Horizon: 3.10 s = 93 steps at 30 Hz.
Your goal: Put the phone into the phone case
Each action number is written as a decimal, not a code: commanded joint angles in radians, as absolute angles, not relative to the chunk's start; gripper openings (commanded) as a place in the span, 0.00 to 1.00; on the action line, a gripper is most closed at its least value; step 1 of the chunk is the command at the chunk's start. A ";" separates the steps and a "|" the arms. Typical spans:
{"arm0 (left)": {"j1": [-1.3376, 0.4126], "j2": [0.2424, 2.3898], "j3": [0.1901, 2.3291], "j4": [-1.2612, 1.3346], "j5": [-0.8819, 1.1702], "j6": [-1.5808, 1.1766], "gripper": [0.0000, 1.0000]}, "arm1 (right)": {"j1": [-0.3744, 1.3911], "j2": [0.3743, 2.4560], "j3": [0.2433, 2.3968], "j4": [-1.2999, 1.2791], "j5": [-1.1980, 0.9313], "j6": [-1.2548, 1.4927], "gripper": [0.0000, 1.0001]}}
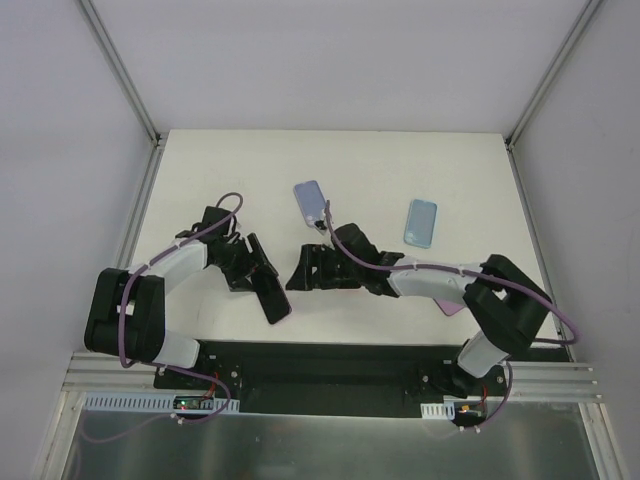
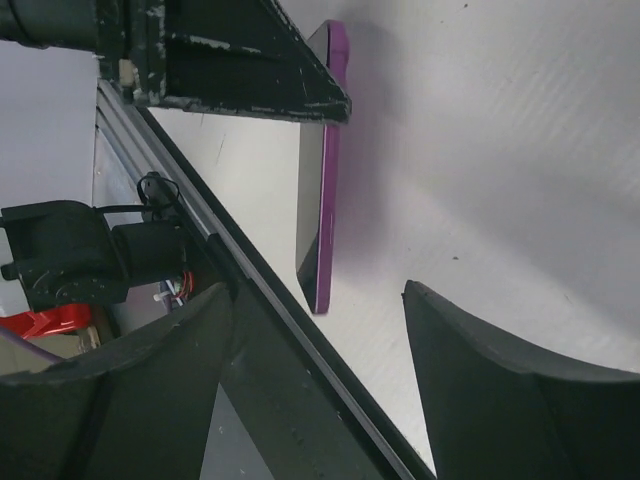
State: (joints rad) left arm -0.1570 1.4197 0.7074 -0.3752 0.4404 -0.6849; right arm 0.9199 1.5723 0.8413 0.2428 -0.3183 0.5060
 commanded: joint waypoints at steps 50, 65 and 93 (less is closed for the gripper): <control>-0.278 1.943 1.612 -0.465 0.329 -0.554 0.75 | 0.997 0.675 0.673 -0.328 0.156 0.393 0.02; -0.304 2.428 2.172 -0.445 0.511 -0.462 0.28 | 0.999 0.545 0.690 -0.462 0.238 0.384 0.02; -0.264 2.186 1.736 -0.644 0.124 -0.497 0.24 | 0.999 0.457 0.677 -0.492 0.258 0.439 0.02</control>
State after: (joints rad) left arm -0.2623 2.3054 1.8851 -0.5327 0.1886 -0.4641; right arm 0.9939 0.4713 0.6708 -0.5625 0.2543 0.4183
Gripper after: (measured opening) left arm 0.245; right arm 0.063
